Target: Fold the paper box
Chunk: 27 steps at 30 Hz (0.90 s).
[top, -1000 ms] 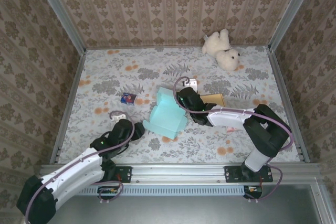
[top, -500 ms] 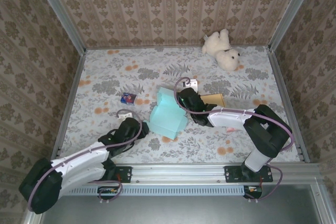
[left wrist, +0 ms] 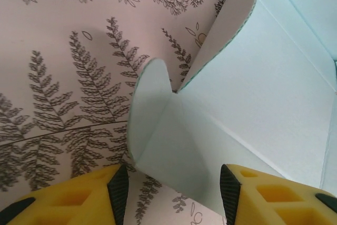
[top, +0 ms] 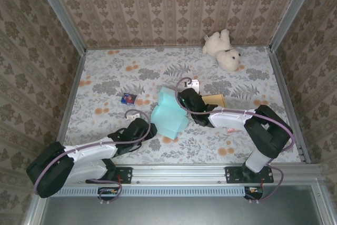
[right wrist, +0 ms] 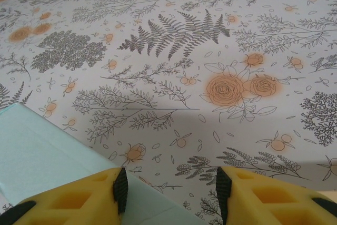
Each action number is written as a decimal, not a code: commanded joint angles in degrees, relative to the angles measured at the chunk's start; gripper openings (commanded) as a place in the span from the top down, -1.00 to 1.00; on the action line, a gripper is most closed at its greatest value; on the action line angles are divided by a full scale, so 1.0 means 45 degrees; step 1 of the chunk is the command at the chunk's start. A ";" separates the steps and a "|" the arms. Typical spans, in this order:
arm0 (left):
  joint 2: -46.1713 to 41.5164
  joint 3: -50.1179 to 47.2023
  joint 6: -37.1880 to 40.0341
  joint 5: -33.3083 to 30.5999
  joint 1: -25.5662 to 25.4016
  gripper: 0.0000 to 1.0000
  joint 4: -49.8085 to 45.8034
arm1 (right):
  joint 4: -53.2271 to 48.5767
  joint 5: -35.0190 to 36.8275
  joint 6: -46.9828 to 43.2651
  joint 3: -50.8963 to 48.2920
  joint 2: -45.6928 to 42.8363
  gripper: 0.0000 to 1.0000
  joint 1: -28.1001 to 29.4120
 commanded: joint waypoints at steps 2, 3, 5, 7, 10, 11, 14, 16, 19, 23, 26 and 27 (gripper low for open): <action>0.0338 0.0399 -0.0895 -0.0194 -0.0317 -0.04 0.0608 | -0.0810 0.0213 0.0104 -0.0462 0.0401 -0.01 -0.0086; 0.0401 0.0434 -0.0984 -0.0252 -0.0393 -0.03 0.0644 | -0.0817 0.0223 0.0107 -0.0482 0.0401 -0.01 -0.0093; 0.0556 0.0516 -0.1182 -0.0457 -0.0534 -0.03 0.0691 | -0.0781 0.0233 0.0119 -0.0550 0.0369 -0.01 -0.0107; 0.0726 0.0534 -0.1403 -0.0590 -0.0573 -0.01 0.0797 | -0.0724 0.0214 0.0124 -0.0610 0.0345 -0.01 -0.0114; 0.0997 0.0544 -0.1711 -0.0822 -0.0594 0.01 0.1306 | -0.0663 0.0150 0.0163 -0.0657 0.0343 -0.01 -0.0105; 0.1092 0.0593 -0.1848 -0.0978 -0.0600 0.03 0.1338 | -0.0638 0.0109 0.0178 -0.0668 0.0359 -0.01 -0.0106; 0.1296 0.0742 -0.2101 -0.1460 -0.0595 0.09 0.1536 | -0.0528 -0.0028 0.0241 -0.0716 0.0418 -0.01 -0.0108; 0.1325 0.0813 -0.2140 -0.1612 -0.0594 0.12 0.1814 | -0.0513 -0.0060 0.0269 -0.0727 0.0463 -0.01 -0.0104; 0.1288 0.0952 -0.2241 -0.1892 -0.0595 0.18 0.1956 | -0.0486 -0.0109 0.0262 -0.0756 0.0460 -0.01 -0.0105; 0.1248 0.1091 -0.2282 -0.2153 -0.0594 0.30 0.2119 | -0.0477 -0.0194 0.0224 -0.0780 0.0402 -0.01 -0.0106; 0.1248 0.1215 -0.2248 -0.2334 -0.0594 0.40 0.2124 | -0.0434 -0.0374 0.0212 -0.0796 0.0345 -0.01 -0.0100; 0.1267 0.1257 -0.2221 -0.2376 -0.0595 0.46 0.2102 | -0.0395 -0.0444 0.0222 -0.0815 0.0325 -0.01 -0.0100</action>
